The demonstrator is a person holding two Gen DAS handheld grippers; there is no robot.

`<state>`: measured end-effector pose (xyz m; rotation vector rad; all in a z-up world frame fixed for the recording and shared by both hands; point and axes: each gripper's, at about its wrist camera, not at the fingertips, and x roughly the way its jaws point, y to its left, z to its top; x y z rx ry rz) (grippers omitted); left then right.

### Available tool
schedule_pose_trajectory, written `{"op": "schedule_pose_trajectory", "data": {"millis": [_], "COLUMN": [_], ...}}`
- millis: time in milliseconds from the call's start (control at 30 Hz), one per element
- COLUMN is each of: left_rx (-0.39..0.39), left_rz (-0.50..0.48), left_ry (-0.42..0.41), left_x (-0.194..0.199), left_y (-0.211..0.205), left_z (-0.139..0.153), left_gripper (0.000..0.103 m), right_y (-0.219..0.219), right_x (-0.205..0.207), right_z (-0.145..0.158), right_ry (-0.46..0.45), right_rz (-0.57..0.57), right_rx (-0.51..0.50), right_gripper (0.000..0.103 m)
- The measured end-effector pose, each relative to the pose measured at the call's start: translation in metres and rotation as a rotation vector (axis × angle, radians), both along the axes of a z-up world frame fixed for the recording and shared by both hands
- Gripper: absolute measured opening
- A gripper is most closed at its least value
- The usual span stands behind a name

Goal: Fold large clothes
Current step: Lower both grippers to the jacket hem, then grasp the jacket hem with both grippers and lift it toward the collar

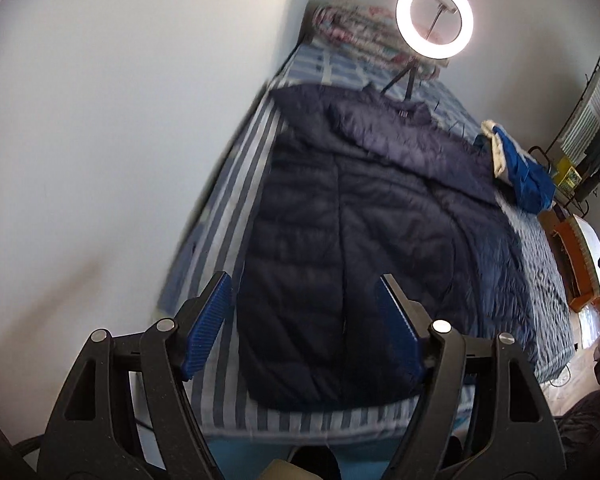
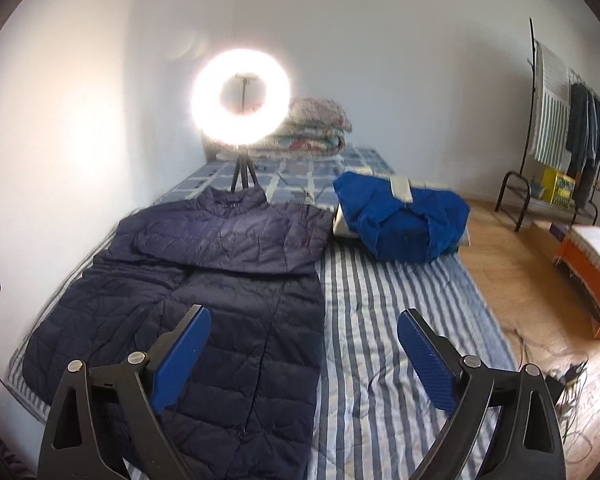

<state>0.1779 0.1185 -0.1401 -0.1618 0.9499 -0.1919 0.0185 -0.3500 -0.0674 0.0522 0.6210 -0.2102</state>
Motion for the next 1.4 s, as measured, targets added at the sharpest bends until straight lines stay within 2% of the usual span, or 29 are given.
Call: {"op": "schedule_pose_trajectory", "data": {"millis": [167,233,367,500,667,733,767,833,1033,1133,1200,1300,1367,1400], "left_rx": [-0.014,-0.024,-0.081,-0.113,-0.118,-0.146,-0.165,-0.188,-0.195,-0.158,-0.145,-0.142,-0.154,-0.161], "left_rz": [0.009,0.024,0.046,0.058,0.058,0.058,0.060,0.063,0.040,0.018,0.003,-0.002,0.005,0.006], "left_ry": [0.092,0.119,0.180,0.207,0.236,0.253,0.265,0.276,0.276,0.273,0.269,0.250,0.233,0.226], "left_x": [-0.011,-0.011,-0.006,-0.002,0.002,0.003,0.004,0.005,0.010,0.011,0.012,0.011,0.009,0.007], "left_y": [0.005,0.008,0.012,0.014,0.014,0.016,0.017,0.017,0.009,0.002,-0.002,-0.004,-0.003,-0.003], "left_z": [-0.045,-0.060,-0.087,-0.101,-0.115,-0.122,-0.125,-0.130,-0.133,-0.132,-0.131,-0.126,-0.121,-0.118], "left_gripper": [0.076,0.076,0.076,0.076,0.076,0.072,0.066,0.064,0.054,0.042,0.028,0.014,0.010,0.009], "right_y": [0.004,0.005,-0.003,-0.019,-0.025,-0.027,-0.028,-0.026,-0.019,-0.014,-0.008,-0.003,-0.006,-0.010], "right_x": [-0.004,-0.004,-0.003,-0.001,0.000,0.001,0.002,0.003,0.008,0.012,0.013,0.015,0.016,0.016], "right_z": [-0.037,-0.049,-0.070,-0.089,-0.112,-0.124,-0.131,-0.140,-0.166,-0.176,-0.178,-0.177,-0.176,-0.174], "right_ry": [0.133,0.182,0.264,0.313,0.382,0.415,0.432,0.462,0.530,0.559,0.564,0.571,0.569,0.561], "right_rz": [0.090,0.110,0.139,0.109,0.117,0.116,0.117,0.127,0.137,0.144,0.157,0.178,0.176,0.176], "right_rx": [0.032,0.037,0.091,0.153,0.229,0.277,0.299,0.328,0.374,0.394,0.383,0.369,0.384,0.426], "right_gripper": [0.093,0.088,0.082,0.082,0.078,0.077,0.075,0.072,0.069,0.065,0.062,0.045,0.020,0.015]}}
